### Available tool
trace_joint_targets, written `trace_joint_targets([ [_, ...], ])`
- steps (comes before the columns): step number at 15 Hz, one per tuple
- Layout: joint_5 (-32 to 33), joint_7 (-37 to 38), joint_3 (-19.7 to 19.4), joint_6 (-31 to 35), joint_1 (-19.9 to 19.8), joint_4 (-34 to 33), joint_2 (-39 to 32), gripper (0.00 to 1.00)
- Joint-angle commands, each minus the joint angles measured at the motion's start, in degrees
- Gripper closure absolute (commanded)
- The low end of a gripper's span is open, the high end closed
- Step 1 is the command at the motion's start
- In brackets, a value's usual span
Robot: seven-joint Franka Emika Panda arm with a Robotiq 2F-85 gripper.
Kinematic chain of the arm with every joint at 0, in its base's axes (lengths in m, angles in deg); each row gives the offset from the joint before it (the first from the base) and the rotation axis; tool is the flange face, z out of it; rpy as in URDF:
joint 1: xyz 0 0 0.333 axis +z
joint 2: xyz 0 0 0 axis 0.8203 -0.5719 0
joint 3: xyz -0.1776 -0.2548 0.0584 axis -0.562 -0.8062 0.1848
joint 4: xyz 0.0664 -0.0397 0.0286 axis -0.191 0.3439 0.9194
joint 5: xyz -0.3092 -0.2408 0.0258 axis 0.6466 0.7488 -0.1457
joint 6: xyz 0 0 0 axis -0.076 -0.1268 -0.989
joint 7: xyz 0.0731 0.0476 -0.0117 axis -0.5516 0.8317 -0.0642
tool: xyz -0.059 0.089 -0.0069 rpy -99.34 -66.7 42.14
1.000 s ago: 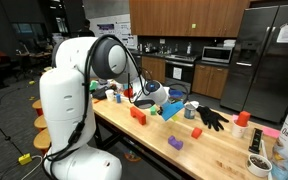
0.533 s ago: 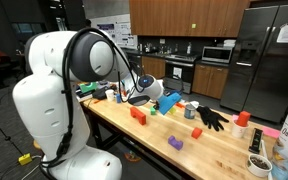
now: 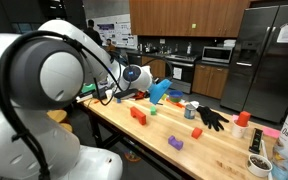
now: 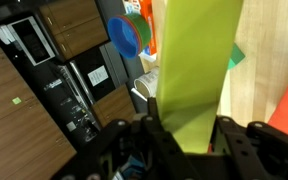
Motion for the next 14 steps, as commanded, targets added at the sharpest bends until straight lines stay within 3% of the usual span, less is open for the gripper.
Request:
trace_joint_targets([
  [1,-3.27,-1.36,-9.51,-0.62,10.32,4.96,10.73,0.84],
  [4,-5.33,-1.73,-20.43,-1.75,19.24,7.36,16.02,0.84],
  [5,-8.31,-4.26,-23.94,-2.98,21.58,5.08,14.64,0.84],
  [8,-9.2,-7.38,-34.04,-5.77,27.24,5.53,16.88,0.84],
  [14,-7.75,-9.31,-46.28,-10.47,32.44,4.45,14.86,0.84],
])
